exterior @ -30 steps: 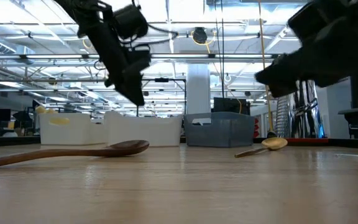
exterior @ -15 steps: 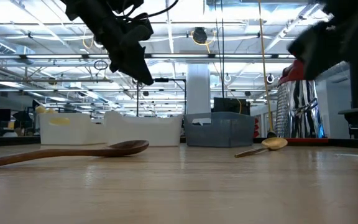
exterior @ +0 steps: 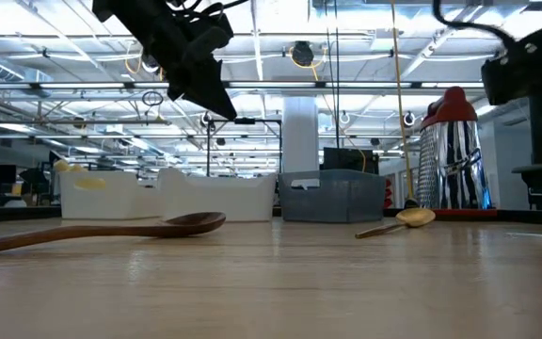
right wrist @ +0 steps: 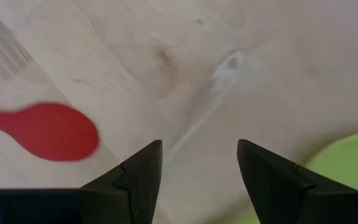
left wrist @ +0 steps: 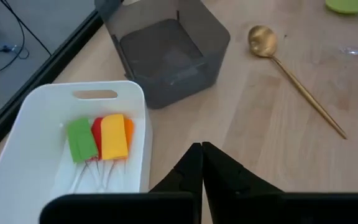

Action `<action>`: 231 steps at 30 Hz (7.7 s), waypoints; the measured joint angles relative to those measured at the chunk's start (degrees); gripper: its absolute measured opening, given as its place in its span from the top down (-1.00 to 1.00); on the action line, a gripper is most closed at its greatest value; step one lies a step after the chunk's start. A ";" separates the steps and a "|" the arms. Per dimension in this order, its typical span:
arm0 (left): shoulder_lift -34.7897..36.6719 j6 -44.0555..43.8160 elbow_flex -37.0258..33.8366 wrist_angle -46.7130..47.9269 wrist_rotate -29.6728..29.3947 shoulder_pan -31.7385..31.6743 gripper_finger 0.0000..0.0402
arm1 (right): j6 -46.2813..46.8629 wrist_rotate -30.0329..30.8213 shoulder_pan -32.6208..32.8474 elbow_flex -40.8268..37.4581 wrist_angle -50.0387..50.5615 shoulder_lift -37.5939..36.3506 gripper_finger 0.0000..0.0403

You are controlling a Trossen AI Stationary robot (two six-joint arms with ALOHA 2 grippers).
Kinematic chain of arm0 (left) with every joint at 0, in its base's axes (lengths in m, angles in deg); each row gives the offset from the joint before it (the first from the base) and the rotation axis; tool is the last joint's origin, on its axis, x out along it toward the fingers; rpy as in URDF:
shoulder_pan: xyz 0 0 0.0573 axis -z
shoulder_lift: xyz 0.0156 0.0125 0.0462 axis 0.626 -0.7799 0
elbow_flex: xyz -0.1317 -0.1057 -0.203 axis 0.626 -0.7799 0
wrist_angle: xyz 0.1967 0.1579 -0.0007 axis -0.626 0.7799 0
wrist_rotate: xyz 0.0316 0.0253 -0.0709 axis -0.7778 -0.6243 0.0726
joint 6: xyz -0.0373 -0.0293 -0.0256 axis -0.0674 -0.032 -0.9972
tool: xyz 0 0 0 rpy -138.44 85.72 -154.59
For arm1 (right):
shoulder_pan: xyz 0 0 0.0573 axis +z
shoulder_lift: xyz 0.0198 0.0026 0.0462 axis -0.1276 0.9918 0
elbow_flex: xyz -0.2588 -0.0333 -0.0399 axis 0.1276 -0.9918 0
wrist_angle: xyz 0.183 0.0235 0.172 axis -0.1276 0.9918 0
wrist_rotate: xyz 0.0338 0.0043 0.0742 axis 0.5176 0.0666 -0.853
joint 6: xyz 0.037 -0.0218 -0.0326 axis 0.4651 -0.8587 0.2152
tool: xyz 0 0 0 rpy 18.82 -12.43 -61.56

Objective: Pick & Place Kitchen Items
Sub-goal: Put the gold spoon into the black bin

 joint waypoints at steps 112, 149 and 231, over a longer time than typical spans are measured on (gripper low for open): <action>-0.24 -5.74 -0.02 -0.72 -4.27 0.57 0.98 | -5.33 13.32 3.96 -4.44 -13.05 -1.17 0.95; -8.91 11.39 -0.02 -22.38 -2.20 10.52 0.58 | -49.75 25.77 -16.37 -14.81 -45.89 -5.01 0.91; -8.82 14.10 0.02 -35.30 5.60 7.24 0.94 | -64.01 16.76 -23.73 -15.22 -73.36 2.58 0.25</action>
